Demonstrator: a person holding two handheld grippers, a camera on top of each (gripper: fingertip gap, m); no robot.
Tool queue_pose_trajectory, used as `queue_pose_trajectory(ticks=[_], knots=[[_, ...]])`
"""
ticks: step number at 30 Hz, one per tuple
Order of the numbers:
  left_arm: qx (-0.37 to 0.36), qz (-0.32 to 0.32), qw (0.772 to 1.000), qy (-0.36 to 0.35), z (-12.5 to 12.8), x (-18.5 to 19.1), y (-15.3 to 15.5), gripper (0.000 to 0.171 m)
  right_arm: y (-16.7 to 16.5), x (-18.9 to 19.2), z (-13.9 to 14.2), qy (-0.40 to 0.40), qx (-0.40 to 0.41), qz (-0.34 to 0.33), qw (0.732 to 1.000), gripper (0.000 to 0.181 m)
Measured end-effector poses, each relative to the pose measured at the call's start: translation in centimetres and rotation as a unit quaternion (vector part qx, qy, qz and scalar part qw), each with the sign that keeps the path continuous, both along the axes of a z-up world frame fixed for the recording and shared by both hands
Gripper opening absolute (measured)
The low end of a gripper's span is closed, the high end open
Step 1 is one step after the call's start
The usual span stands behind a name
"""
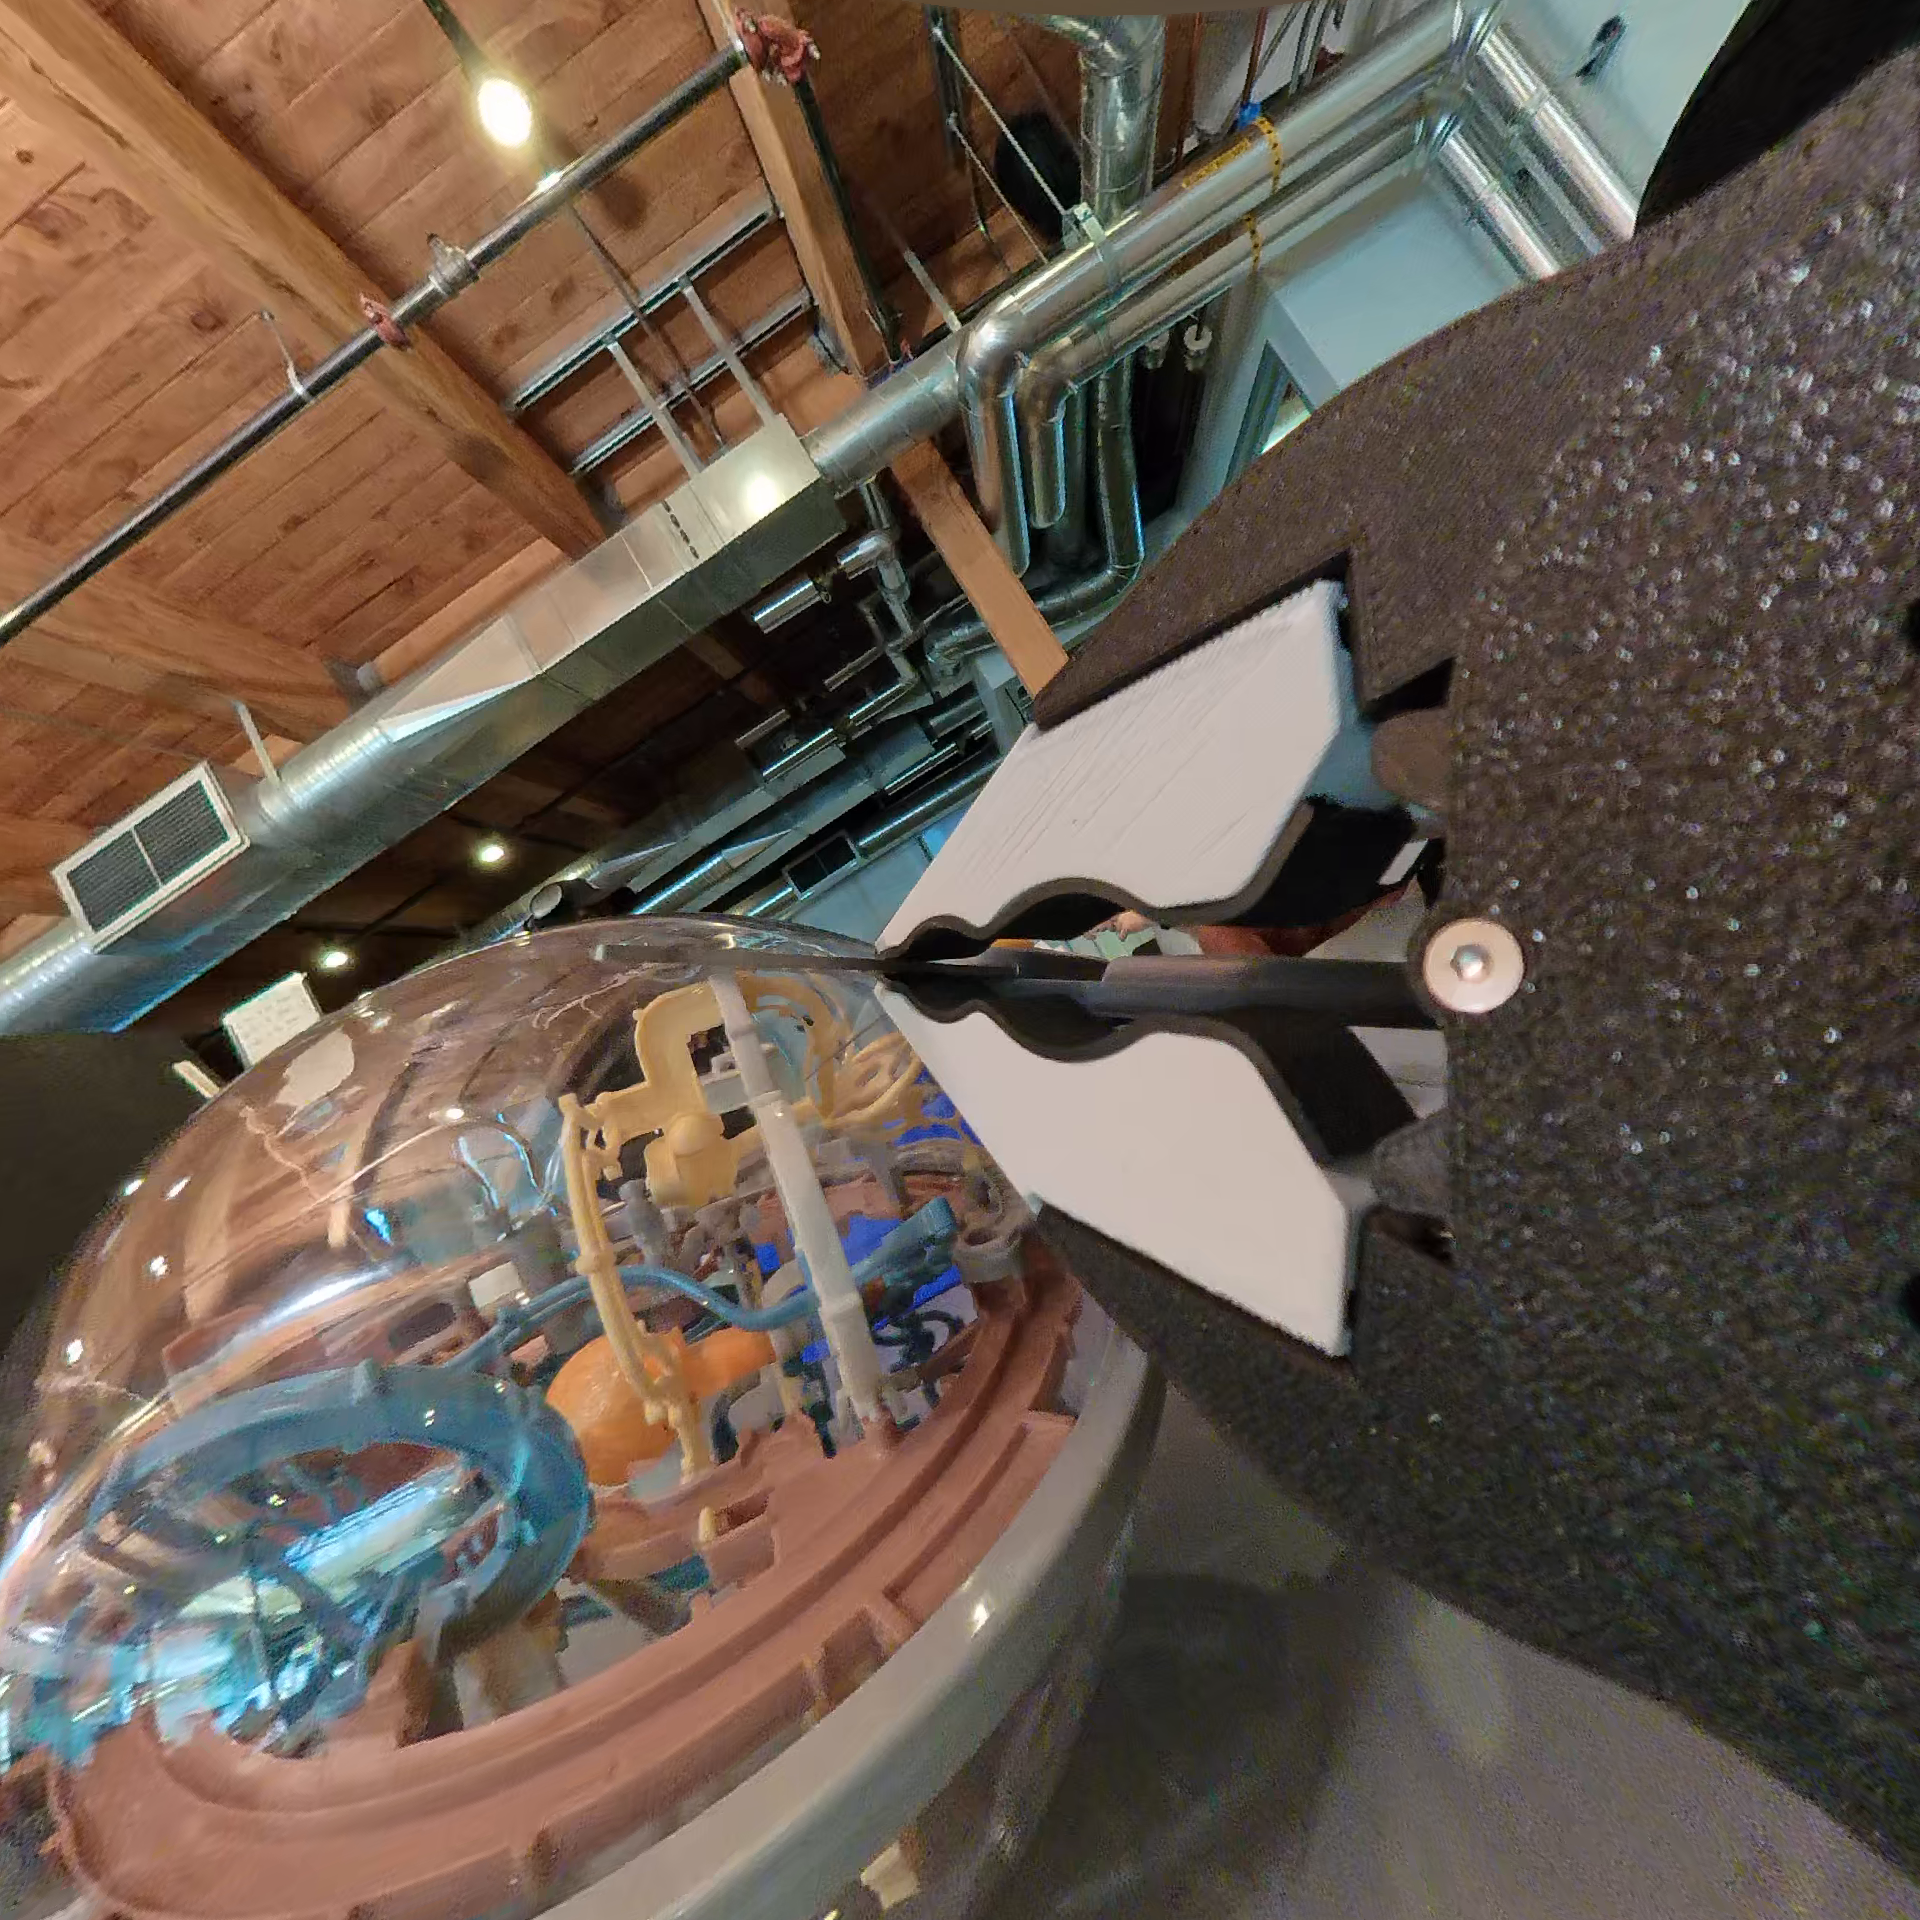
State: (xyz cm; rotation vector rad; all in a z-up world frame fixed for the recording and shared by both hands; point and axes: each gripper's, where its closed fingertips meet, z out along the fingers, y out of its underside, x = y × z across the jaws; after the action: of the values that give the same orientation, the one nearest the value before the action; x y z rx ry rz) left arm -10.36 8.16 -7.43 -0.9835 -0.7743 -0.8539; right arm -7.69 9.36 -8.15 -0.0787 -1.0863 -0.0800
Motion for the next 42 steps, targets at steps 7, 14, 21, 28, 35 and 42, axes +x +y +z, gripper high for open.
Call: queue_pose_trajectory(ticks=[7, 14, 21, 28, 35, 42], knots=[[-0.003, -0.020, 0.998, 0.055, 1.1, 1.2, -0.1, 0.005, -0.1, -0.3, 0.7, -0.064, -0.101, 0.076, 0.990, 0.014], [0.002, 0.030, 0.986, 0.164, 3.0, 0.3, -3.9, 0.025, 2.3, 0.8, 1.7, -0.098, -0.299, 0.155, 0.937, 0.014], [-0.160, 0.149, 0.938, 0.270, 2.6, -10.9, -4.7, 0.025, 3.7, 1.1, 1.7, -0.091, -0.330, 0.174, 0.923, 0.014], [-0.215, 0.019, 0.926, 0.309, 1.8, -11.6, 2.0, 0.023, 3.4, 1.0, 1.7, -0.092, -0.319, 0.178, 0.926, 0.014], [-0.196, 0.027, 0.928, 0.315, 2.6, -10.2, 2.8, 0.018, 4.0, 0.5, 2.0, -0.092, -0.334, 0.180, 0.921, 0.014], [-0.253, 0.066, 0.881, 0.393, 2.8, -9.0, 3.1, 0.000, 4.0, 0.2, 2.5, -0.115, -0.332, 0.155, 0.923, 0.014]])
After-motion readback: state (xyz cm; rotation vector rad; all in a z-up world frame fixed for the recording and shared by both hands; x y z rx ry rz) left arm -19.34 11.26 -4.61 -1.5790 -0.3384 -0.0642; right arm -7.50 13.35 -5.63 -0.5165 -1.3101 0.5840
